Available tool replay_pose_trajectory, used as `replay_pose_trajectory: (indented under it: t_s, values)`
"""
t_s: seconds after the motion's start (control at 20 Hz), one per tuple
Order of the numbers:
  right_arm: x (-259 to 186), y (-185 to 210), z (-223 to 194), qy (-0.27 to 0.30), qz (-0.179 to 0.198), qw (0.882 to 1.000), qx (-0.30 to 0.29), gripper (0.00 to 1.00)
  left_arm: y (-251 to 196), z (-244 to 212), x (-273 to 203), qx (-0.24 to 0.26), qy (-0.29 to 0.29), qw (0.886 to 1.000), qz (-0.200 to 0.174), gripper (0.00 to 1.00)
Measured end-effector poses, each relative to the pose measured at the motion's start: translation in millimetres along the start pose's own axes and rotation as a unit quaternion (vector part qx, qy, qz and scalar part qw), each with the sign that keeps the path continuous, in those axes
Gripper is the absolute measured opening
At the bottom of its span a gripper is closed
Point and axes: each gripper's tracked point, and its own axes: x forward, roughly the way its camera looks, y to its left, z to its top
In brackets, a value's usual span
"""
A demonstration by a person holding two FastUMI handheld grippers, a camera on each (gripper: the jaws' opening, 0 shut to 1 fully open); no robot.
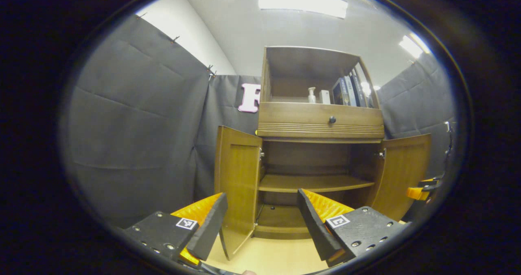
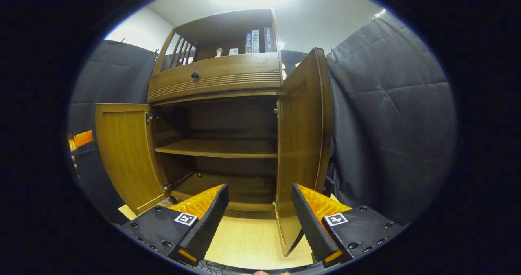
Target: Open the right door of the double-door shoe cabinet with the right hand, and open the left door with the left hand.
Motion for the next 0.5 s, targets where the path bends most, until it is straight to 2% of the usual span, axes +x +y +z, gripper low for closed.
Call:
replay_pose_trajectory:
  t_s: [0.25, 0.5]
  values:
    - [-10, -4, -3, -0.007, 0.034, 0.999, 0.003, 0.98, -27, 3, -4, -0.006, 0.010, 1.000, 0.015, 1.00]
    - [-21, 5, -9, -0.017, 0.072, 0.997, -0.019, 0.96, -50, -1, -21, -0.011, 0.026, 0.999, 0.031, 1.00]
